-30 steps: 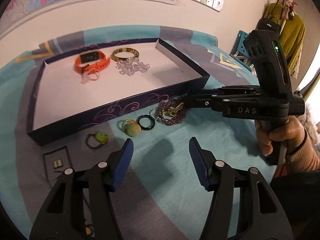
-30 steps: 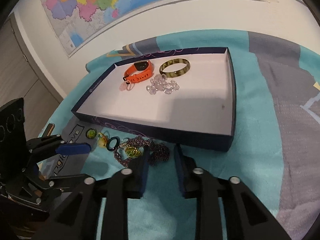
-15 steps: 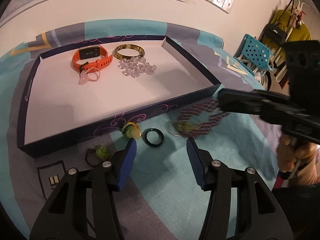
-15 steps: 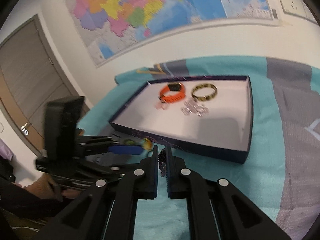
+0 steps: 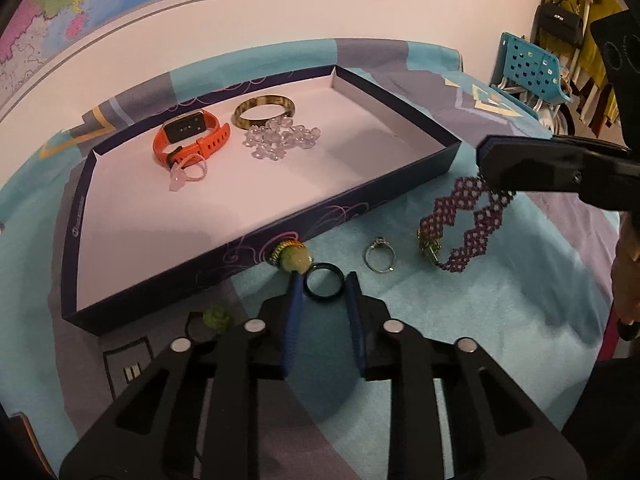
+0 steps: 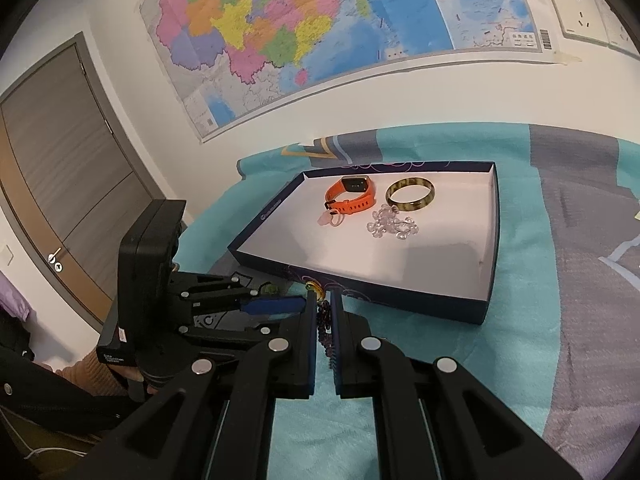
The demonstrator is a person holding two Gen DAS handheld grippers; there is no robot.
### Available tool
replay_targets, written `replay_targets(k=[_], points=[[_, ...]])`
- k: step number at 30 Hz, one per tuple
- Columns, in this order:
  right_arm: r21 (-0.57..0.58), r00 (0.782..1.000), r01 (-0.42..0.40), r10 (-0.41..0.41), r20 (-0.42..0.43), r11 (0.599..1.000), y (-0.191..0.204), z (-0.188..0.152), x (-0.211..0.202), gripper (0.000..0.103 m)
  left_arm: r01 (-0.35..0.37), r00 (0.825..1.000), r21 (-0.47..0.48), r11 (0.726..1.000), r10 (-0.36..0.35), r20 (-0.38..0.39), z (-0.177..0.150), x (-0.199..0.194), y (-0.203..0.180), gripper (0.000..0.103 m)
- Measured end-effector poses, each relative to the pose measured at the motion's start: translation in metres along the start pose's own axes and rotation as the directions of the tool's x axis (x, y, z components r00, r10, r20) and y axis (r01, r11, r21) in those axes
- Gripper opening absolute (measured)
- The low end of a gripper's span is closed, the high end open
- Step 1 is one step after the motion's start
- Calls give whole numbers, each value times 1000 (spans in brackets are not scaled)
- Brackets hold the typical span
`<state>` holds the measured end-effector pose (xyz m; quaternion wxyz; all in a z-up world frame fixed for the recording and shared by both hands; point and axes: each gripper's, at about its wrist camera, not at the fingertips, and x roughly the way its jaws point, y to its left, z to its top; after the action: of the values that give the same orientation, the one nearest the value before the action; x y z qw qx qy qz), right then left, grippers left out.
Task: Organize jewelry
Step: 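Grasp a plain black ring with the left tool while the right tool holds the necklace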
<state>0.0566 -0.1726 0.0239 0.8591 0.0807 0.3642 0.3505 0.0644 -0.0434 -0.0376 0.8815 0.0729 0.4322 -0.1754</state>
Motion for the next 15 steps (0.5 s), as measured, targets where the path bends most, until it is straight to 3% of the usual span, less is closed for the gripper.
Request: replay_targets(k=[15], points=[[-12,999,-5,5,38,1000,3,9,-8,5,46,997,-68,997,-42,66,-17,-33,10,22]])
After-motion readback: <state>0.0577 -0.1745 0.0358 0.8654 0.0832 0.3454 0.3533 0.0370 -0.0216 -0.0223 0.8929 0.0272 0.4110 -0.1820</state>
